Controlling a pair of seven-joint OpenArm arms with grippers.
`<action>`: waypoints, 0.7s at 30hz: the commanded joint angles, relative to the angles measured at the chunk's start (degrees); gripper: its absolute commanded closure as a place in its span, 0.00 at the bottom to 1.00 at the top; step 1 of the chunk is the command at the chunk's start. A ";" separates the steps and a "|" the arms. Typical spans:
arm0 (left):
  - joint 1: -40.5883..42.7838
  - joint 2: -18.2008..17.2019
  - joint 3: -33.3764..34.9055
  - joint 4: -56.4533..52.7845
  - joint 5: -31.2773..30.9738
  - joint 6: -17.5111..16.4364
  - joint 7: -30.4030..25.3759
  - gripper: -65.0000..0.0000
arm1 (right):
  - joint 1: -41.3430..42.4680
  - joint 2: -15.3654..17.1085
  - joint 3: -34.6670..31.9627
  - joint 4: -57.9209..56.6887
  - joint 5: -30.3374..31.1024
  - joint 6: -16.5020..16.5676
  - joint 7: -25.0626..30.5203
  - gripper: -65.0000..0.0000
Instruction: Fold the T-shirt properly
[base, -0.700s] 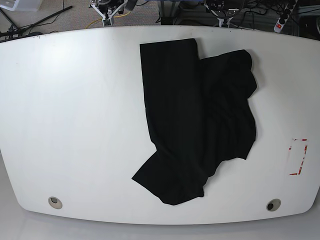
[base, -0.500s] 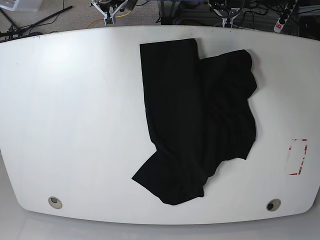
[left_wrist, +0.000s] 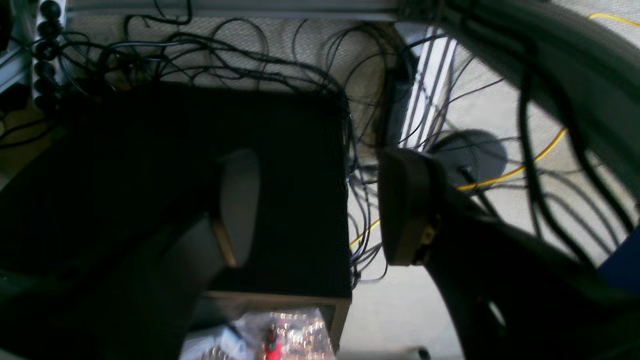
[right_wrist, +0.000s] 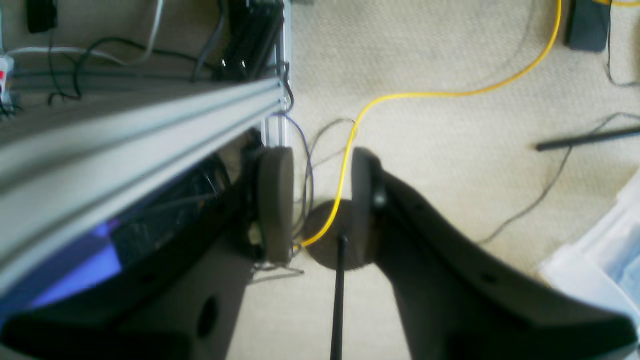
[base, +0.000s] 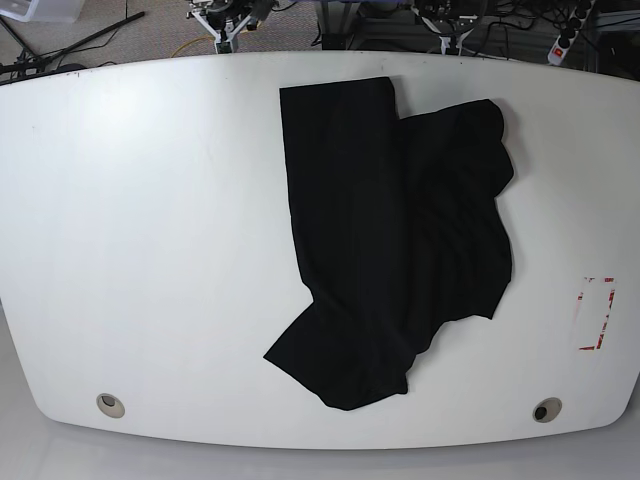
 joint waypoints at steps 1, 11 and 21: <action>1.63 -0.18 0.11 0.54 0.04 0.25 -2.54 0.47 | -0.19 0.37 0.07 0.44 0.16 0.40 0.86 0.72; 12.71 -0.27 0.02 15.57 -0.14 0.25 -4.83 0.47 | -9.16 0.37 0.25 14.15 0.25 0.31 -2.56 0.72; 26.86 -1.85 -0.06 36.32 -0.14 0.25 -4.83 0.47 | -20.59 0.73 0.60 33.05 0.69 0.22 -6.08 0.72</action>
